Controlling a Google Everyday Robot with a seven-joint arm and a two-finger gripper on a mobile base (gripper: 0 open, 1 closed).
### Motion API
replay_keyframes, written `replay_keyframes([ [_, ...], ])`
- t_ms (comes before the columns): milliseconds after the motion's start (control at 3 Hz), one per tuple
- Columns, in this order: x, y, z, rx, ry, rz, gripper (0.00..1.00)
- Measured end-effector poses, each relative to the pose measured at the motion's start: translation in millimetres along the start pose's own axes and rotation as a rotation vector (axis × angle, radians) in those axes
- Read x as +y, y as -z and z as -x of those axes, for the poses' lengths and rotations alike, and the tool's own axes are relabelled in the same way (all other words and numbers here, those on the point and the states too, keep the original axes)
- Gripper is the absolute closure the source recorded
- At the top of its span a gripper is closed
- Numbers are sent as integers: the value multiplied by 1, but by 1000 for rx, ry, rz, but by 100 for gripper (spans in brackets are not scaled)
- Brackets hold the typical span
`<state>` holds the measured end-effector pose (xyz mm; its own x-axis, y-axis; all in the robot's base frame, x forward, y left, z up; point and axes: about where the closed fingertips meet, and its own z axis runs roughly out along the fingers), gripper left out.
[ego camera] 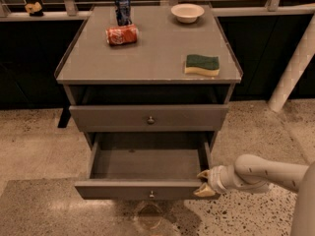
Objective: Open middle drawer
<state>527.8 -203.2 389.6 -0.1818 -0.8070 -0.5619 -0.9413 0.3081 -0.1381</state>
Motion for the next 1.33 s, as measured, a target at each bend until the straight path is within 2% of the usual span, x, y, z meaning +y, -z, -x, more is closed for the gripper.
replay_keyframes([
  [333,13,0,-5,-3,3,-8,100],
  [1333,25,6,-5,-5,5,-12,100],
])
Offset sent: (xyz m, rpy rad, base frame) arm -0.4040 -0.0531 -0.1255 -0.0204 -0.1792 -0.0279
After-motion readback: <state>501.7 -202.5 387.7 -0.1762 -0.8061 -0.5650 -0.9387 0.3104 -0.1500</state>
